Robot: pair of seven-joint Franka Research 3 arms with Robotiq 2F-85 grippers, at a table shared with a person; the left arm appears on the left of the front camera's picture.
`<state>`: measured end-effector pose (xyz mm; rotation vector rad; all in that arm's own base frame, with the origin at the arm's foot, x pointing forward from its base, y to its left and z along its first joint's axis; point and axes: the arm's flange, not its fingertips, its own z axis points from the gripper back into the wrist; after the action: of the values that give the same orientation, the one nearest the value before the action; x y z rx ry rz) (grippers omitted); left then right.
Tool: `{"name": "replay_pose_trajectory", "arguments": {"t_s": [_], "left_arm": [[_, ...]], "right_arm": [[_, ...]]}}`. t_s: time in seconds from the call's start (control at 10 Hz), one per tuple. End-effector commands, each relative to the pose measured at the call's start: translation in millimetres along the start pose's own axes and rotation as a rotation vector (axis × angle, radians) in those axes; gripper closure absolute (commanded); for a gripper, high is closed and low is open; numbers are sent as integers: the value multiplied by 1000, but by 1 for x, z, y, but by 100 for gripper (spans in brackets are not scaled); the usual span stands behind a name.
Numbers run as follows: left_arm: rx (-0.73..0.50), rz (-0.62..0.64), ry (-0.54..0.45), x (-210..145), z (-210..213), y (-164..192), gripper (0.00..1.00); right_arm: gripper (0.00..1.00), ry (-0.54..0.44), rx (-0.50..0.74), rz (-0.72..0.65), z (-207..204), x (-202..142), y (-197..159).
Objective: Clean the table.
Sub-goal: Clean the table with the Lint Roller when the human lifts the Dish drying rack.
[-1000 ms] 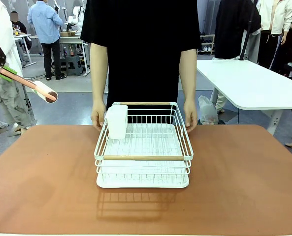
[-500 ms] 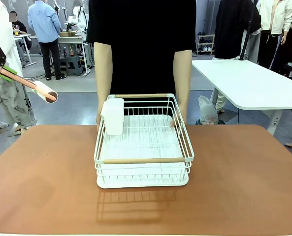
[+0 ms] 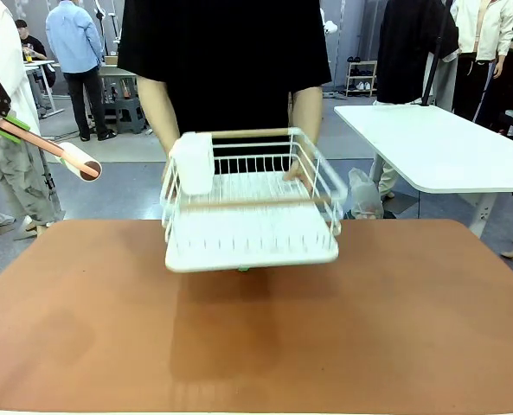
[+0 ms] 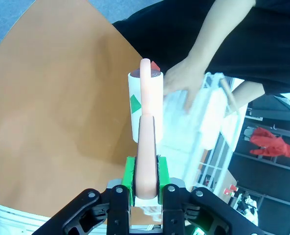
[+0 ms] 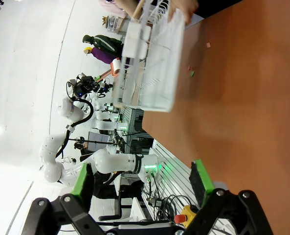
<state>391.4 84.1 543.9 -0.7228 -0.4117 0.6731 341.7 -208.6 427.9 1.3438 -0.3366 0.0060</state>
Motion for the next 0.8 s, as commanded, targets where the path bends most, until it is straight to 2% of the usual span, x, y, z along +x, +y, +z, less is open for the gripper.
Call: {"name": "replay_pose_trajectory", "arguments": {"t_s": [0.0, 0.3, 0.4, 0.5, 0.7], "left_arm": [[0, -1, -4, 0, 1, 0, 98], [0, -1, -4, 0, 1, 0, 98], [0, 0, 0, 0, 0, 0, 78], [-72, -141, 9, 4, 8, -6, 78], [-132, -324, 64, 20, 8, -11, 78]], "right_arm": [[0, 0, 1, 8, 0, 1, 3], [0, 0, 1, 8, 0, 1, 3], [0, 0, 1, 8, 0, 1, 3], [0, 0, 1, 8, 0, 1, 3], [0, 0, 1, 8, 0, 1, 3]]}}
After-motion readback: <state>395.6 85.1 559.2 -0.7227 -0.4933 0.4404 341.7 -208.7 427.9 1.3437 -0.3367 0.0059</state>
